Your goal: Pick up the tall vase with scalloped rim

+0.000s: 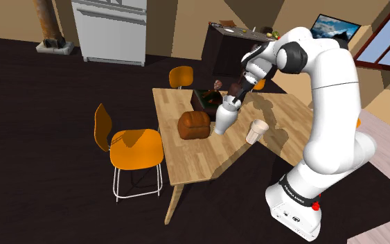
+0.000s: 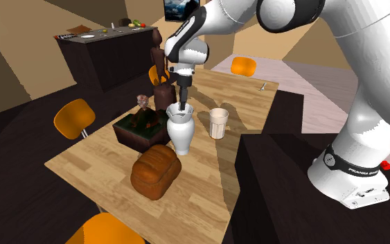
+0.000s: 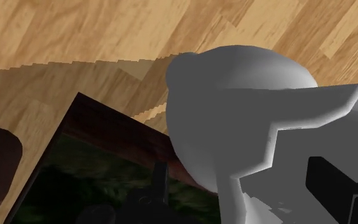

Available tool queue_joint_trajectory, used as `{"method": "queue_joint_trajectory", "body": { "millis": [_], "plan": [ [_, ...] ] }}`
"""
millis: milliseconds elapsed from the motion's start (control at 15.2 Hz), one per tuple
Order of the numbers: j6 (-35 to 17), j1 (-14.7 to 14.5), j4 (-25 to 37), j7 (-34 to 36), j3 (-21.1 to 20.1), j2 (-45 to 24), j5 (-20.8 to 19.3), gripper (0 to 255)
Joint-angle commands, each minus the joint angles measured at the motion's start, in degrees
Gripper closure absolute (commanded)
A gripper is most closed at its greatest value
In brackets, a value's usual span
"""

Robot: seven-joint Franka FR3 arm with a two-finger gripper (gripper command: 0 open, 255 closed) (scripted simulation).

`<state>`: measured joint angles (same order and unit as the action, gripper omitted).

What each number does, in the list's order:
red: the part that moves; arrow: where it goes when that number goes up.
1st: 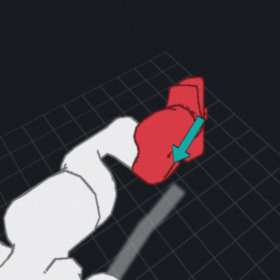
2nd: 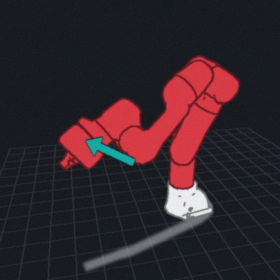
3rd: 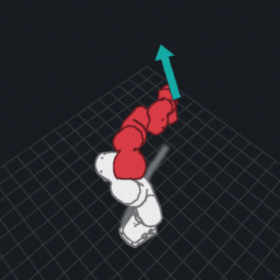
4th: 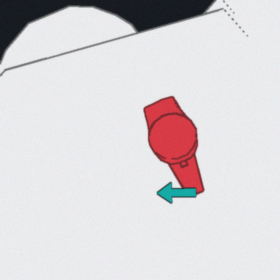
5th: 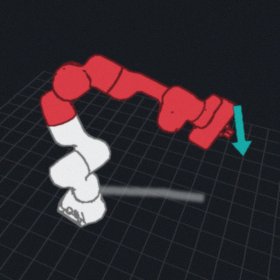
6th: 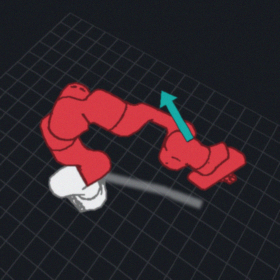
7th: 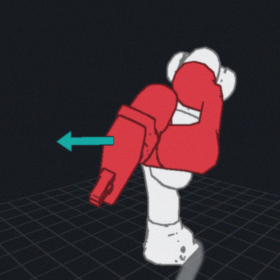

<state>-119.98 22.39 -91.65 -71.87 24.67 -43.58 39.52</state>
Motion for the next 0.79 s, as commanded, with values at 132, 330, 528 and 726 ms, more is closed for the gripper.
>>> {"method": "queue_joint_trajectory", "body": {
  "millis": [132,330,528,726],
  "plan": [
    [-0.59,0.25,0.2,-0.39,-0.3,-0.85,0.41,255],
    [-0.59,0.24,0.21,-0.38,-0.31,-0.86,0.41,255],
    [-0.57,0.26,0.25,-0.38,-0.31,-0.88,0.4,255],
    [-0.52,0.32,0.42,-0.38,-0.32,-1.01,0.42,255]
  ]
}}
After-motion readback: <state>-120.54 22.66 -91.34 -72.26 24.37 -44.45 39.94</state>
